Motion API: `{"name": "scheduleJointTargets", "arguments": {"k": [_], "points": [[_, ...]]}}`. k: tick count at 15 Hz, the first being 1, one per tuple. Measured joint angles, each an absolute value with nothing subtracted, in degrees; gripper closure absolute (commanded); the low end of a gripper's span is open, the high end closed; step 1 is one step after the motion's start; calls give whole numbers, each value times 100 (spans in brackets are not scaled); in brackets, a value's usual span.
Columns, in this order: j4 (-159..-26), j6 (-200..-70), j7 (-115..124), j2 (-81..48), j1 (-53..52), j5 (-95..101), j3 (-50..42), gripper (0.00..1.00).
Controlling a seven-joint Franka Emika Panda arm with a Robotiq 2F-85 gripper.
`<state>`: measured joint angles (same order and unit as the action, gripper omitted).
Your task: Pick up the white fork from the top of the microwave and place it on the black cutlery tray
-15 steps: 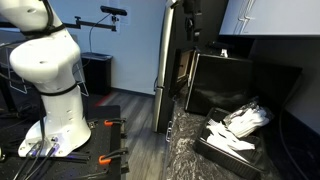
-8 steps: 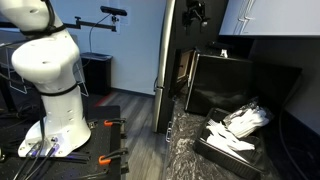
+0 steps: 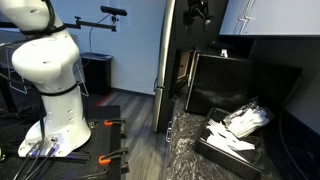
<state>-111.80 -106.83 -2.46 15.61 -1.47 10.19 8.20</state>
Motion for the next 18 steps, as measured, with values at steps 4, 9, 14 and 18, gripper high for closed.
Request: {"name": "scheduleJointTargets", "arguments": {"k": [4,9,14,18], "points": [[-11180,-11198,-1435,1316,-221,1246,639,0],[-11097,-12205,-2900,746,-293,1148,368,0],[-10601,-12565,-3831,109,-342,809,337,0],[-10206,-12631,-4097,-231,-341,445,342,0]]}}
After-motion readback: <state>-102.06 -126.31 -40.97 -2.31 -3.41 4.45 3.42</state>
